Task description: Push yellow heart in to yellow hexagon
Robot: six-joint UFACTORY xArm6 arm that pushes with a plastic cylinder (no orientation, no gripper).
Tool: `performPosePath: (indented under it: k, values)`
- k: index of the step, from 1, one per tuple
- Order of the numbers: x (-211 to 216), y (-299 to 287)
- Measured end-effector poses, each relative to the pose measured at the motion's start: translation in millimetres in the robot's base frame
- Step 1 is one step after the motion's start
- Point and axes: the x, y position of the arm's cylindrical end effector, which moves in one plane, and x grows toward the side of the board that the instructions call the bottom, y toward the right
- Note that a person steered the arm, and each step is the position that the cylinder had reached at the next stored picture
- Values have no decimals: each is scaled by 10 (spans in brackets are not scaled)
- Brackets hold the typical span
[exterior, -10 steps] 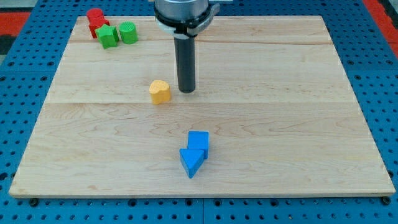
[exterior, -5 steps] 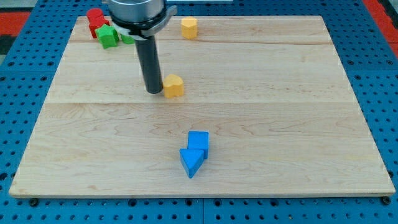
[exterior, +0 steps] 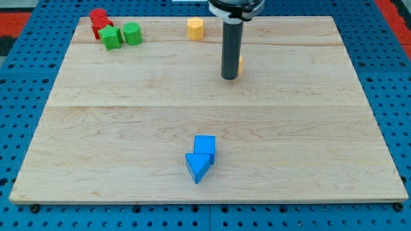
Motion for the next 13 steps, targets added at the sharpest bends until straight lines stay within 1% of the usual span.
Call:
performPosePath:
  k: [1,2,4,5,7,8,9,10,11,12,13]
  values:
    - [-60,174]
    - [-312,211]
    - [-955,211]
    - [-1152,227]
    - [-1186,-511]
    - [-1165,-483]
    - [-1165,-736]
    - [-1064,-675]
    - [-925,-1166]
    - [-1169,-1546]
    - [-1615,-1798]
